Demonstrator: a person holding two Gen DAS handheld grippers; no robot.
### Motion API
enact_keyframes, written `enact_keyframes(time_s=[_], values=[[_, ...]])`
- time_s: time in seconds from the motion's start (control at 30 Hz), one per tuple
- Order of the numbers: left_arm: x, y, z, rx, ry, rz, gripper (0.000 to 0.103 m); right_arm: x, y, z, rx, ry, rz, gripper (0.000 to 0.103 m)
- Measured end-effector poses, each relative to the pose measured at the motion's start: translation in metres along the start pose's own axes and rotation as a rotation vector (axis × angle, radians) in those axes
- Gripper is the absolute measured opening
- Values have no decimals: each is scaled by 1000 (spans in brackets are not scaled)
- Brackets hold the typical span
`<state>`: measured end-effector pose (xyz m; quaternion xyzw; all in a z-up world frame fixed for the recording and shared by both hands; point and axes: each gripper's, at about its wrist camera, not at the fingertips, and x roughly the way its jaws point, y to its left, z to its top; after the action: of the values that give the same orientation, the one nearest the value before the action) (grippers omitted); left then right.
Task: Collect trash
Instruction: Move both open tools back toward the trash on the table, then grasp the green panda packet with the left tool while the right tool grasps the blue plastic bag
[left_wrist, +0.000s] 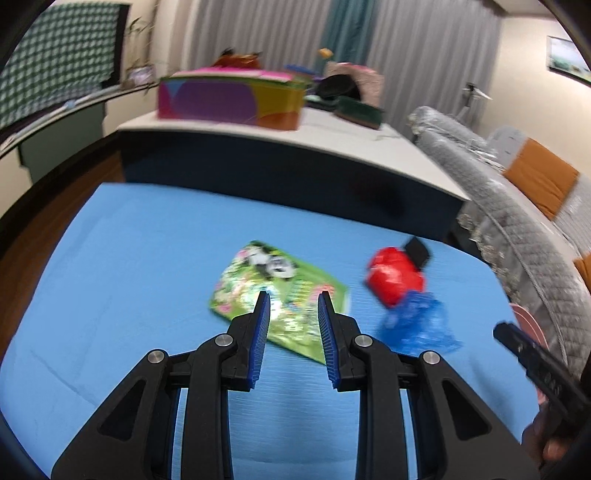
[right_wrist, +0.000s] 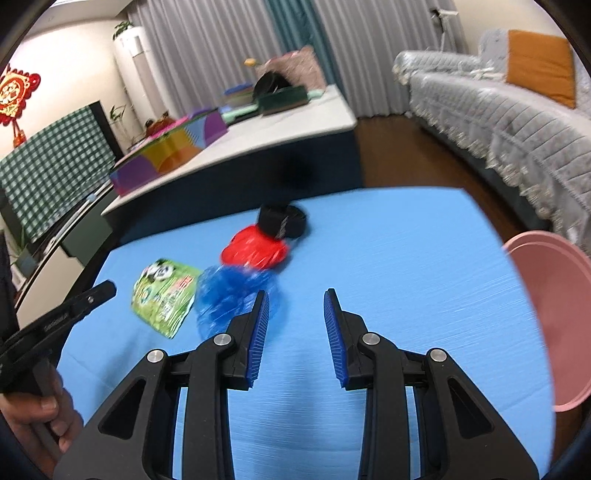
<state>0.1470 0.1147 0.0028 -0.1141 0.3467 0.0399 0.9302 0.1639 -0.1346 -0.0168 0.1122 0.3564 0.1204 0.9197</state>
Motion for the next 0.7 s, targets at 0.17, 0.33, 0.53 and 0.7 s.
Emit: enact_keyframes(time_s=[0.17,0.33,0.53,0.7], values=[[19,23,7,-57,13,67,37,24,12,-6,19,51,64,47],[39,39,15,-68,21,91,44,40,20,-7,18,81,91,50],[65,43,24,-82,55,41,51,56,22,-5,15,123,103,50],[84,37,28,-66,107,16,57,65,21,-5,21,159,95,50]])
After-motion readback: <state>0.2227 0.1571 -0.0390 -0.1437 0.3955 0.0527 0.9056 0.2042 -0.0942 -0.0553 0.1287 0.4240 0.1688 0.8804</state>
